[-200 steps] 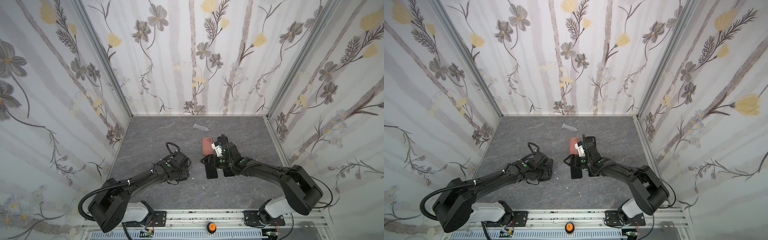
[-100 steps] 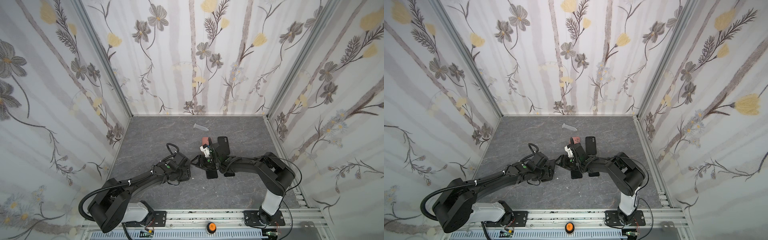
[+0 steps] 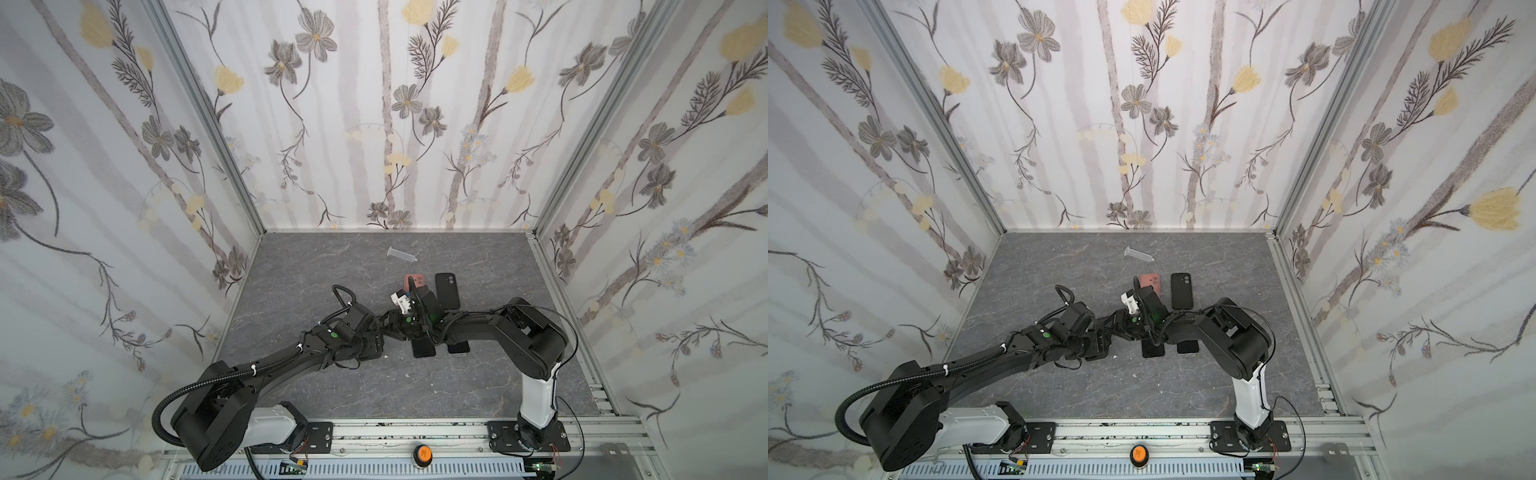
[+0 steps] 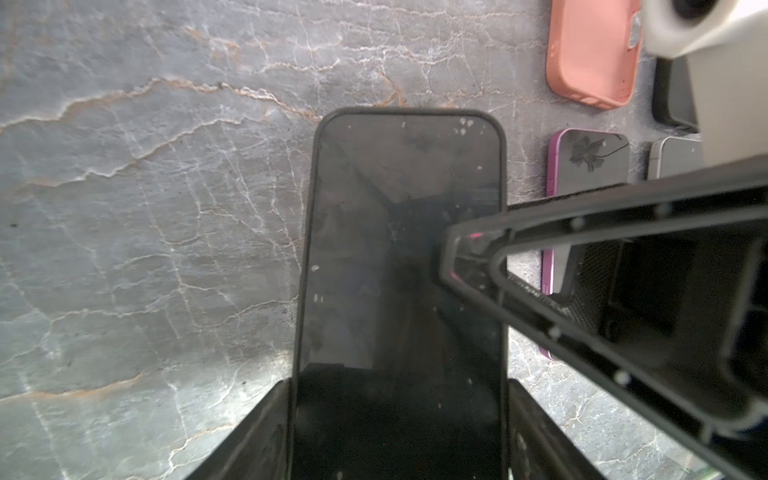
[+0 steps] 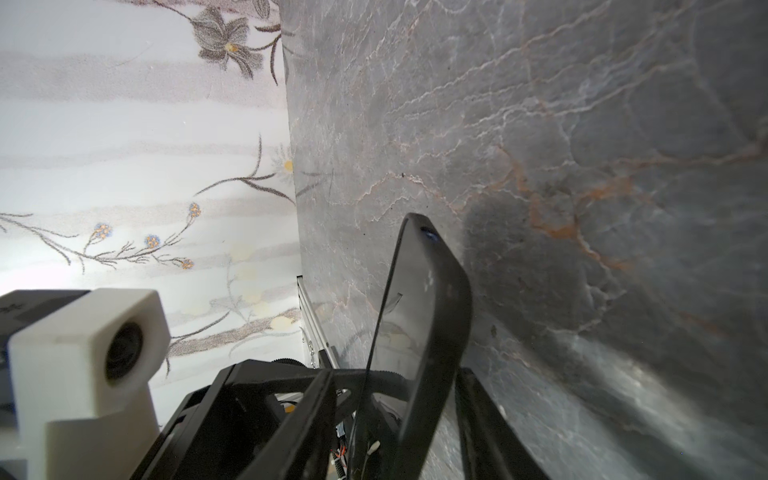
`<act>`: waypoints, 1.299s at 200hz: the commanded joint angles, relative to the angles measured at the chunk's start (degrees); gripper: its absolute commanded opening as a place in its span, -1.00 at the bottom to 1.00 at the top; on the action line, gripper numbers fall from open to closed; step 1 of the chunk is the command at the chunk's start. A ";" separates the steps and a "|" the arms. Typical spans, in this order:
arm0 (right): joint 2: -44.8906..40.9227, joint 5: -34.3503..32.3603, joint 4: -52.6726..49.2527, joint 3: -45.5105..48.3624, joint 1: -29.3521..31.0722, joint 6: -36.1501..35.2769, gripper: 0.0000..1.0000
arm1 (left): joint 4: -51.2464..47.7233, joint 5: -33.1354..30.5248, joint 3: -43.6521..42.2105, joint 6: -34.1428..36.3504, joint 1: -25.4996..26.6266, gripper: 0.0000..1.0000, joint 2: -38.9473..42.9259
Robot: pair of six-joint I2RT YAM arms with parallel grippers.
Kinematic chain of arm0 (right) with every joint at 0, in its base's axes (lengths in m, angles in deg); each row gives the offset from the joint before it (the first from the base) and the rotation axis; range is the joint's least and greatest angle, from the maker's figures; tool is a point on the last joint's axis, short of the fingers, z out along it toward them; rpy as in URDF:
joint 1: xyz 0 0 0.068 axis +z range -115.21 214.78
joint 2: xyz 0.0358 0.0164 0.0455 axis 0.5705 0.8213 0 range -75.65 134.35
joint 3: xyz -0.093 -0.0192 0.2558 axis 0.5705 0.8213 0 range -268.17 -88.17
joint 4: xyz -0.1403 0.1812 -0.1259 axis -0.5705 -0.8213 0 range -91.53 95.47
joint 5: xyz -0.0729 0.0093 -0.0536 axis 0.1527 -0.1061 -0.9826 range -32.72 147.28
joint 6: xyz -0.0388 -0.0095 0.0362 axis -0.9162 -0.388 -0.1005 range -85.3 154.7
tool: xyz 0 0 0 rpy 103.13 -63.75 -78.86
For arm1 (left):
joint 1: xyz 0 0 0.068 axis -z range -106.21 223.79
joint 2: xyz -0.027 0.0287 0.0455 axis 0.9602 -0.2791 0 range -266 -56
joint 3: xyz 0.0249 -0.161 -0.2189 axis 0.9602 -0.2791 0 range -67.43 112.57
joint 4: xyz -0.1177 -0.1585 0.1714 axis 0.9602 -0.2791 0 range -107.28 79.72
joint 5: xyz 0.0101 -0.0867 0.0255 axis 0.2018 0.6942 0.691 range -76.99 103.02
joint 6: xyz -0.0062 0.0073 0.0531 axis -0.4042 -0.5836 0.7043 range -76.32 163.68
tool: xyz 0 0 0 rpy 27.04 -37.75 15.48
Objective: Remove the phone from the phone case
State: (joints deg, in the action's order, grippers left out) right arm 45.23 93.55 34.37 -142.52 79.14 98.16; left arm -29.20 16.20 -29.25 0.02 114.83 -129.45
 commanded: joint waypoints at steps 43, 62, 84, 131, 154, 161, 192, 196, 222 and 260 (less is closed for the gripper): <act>1.07 1.36 3.58 -1.46 0.20 1.65 -0.40 | 3.18 0.11 0.42 2.25 -0.08 0.23 0.15; 0.61 1.17 3.22 -1.70 0.20 1.58 -0.50 | 3.27 0.16 0.70 2.95 -0.08 0.26 0.24; 0.06 0.43 2.17 -2.23 0.13 1.07 -0.60 | 3.32 -0.10 1.08 3.83 -0.12 0.28 0.66; -3.38 -2.25 2.36 -1.55 -1.45 0.92 -0.80 | 3.28 1.15 2.47 6.12 -0.85 0.94 2.75; -7.84 -4.57 3.61 0.90 -4.70 0.38 -0.91 | 3.27 6.06 4.68 6.58 -3.61 1.00 3.07; -9.34 -5.23 3.44 1.40 -5.95 -0.43 -0.92 | 3.27 7.92 6.01 7.17 -4.27 1.00 2.81; -17.75 -10.84 -4.50 2.01 -10.91 -7.82 -1.00 | 3.27 8.54 11.24 7.50 -5.94 1.00 1.92; -18.86 -11.64 -5.29 2.17 -11.56 -8.66 -1.00 | 3.27 7.51 11.88 6.70 -6.04 1.00 1.95; -25.55 -13.56 -6.01 3.73 -15.25 -13.36 -1.00 | 5.03 3.20 15.41 5.88 -7.96 1.00 2.68; -34.86 -11.46 -3.12 4.66 -18.27 -21.93 -1.00 | 11.91 4.25 15.54 11.40 -8.62 1.00 4.98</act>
State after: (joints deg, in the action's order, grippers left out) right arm 14.48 80.96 26.83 -137.67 62.07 83.58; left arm -22.90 20.59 -14.28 8.41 106.54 -125.66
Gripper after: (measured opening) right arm 0.113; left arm 0.997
